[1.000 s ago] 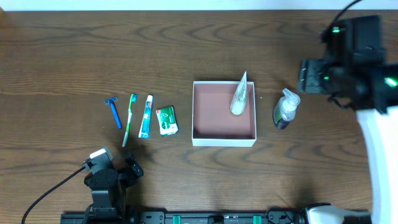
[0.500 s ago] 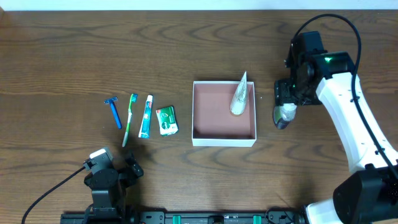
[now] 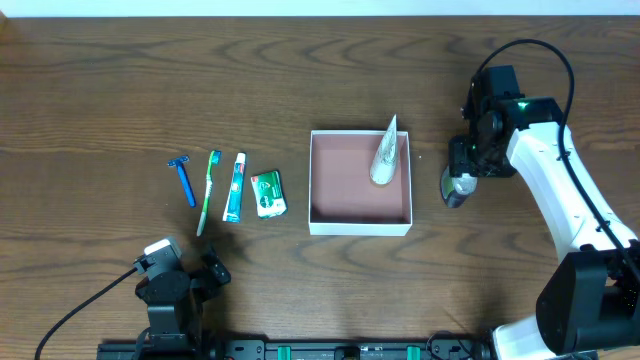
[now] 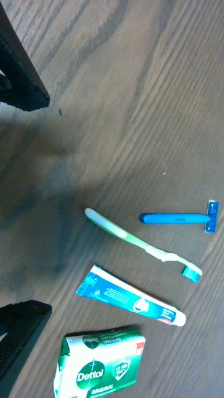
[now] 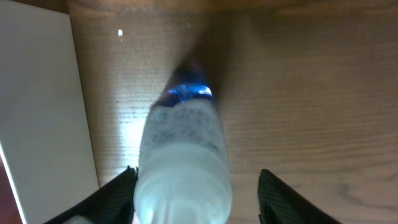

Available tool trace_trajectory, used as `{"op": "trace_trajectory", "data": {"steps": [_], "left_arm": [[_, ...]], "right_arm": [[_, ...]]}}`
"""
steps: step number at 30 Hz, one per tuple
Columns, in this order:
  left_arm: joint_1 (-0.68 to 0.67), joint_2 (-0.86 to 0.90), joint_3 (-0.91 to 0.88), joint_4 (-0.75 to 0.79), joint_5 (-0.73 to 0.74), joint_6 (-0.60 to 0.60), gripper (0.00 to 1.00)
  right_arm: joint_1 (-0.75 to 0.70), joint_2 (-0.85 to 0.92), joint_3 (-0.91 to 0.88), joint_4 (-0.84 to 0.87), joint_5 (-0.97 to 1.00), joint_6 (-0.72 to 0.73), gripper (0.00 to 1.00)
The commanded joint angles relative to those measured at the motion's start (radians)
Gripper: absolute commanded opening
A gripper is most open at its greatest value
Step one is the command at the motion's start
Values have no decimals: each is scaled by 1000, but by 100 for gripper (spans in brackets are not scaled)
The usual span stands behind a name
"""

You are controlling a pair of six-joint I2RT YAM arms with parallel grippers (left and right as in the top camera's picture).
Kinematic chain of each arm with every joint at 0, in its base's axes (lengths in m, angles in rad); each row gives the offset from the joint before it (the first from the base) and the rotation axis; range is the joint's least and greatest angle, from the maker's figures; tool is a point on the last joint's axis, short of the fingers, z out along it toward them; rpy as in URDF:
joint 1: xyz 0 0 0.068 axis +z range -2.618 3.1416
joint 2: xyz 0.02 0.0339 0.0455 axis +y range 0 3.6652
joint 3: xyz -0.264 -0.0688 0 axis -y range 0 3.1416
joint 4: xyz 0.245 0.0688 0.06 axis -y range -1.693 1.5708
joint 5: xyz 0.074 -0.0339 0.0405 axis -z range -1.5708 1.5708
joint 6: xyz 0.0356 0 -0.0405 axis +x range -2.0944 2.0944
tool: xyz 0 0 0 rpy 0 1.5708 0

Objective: Pack container
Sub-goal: 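Grasp the blue-capped bottle with the right gripper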

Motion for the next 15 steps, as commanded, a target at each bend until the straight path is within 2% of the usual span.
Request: {"op": "trace_trajectory", "data": {"steps": [1, 4, 6, 9, 15], "left_arm": [[-4, -6, -18, -11, -1, -5, 98], [-4, -6, -18, -11, -1, -5, 98], [-4, -6, -18, -11, -1, -5, 98], [-4, -6, -18, -11, -1, -5, 98], [-4, -6, -18, -11, -1, -5, 98]], "right_arm": [[-6, 3, -5, 14, -27, 5, 54], [-8, 2, -4, 19, -60, 6, 41], [-7, -2, -4, 18, -75, 5, 36], [-7, -24, -2, 8, -77, 5, 32], [-6, -152, 35, -41, -109, 5, 32]]}}
